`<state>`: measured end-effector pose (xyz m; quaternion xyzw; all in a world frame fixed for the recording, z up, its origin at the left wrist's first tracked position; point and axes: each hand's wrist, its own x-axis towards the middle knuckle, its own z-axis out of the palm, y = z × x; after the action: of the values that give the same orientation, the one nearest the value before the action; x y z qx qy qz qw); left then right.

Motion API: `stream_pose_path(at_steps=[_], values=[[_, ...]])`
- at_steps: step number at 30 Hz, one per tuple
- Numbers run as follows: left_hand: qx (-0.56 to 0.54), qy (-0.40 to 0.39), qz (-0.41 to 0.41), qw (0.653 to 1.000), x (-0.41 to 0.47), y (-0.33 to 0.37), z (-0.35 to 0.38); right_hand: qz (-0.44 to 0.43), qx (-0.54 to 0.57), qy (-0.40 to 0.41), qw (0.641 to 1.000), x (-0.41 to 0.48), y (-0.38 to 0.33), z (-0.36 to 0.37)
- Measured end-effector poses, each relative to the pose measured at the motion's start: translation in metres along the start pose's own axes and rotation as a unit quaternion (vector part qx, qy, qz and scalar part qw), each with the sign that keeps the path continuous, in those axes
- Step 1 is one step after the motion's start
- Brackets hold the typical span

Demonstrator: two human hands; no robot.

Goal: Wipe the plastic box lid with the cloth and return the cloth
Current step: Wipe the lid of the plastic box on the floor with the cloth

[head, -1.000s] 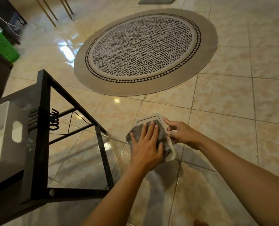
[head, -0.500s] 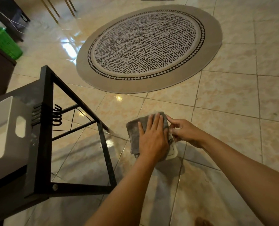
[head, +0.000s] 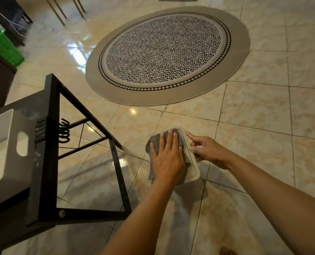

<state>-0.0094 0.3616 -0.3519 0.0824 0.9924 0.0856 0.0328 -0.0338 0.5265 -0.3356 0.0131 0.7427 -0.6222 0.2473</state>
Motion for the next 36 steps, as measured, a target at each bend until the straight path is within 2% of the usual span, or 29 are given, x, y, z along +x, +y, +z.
stream_pose_path(at_steps=[6,12,15,19,24,28,31,36], values=[[-0.001,0.009,0.045,0.999,0.002,0.019,0.007,-0.006,-0.02,-0.003,1.0,0.001,0.001,0.0],[-0.02,-0.005,-0.023,1.0,0.001,-0.005,0.0,-0.007,0.002,0.009,1.0,0.0,0.001,0.003],[-0.009,-0.006,0.003,1.0,-0.02,0.005,0.009,-0.008,0.008,0.008,1.0,0.001,0.002,0.003],[0.009,-0.008,0.039,0.999,0.004,0.023,0.0,-0.011,-0.007,0.004,1.0,-0.001,0.0,0.002],[-0.004,-0.019,-0.019,1.0,0.013,-0.005,-0.004,-0.009,0.004,0.008,1.0,-0.002,0.001,0.004],[0.0,0.001,0.007,1.0,-0.021,0.006,0.012,-0.008,0.015,-0.003,1.0,0.002,0.003,0.003],[0.002,0.013,0.033,0.999,-0.006,0.022,0.01,-0.005,0.002,-0.004,1.0,0.002,0.004,0.002],[-0.006,-0.001,-0.019,1.0,0.014,0.004,-0.004,0.001,0.016,0.003,1.0,0.003,0.003,0.003]])
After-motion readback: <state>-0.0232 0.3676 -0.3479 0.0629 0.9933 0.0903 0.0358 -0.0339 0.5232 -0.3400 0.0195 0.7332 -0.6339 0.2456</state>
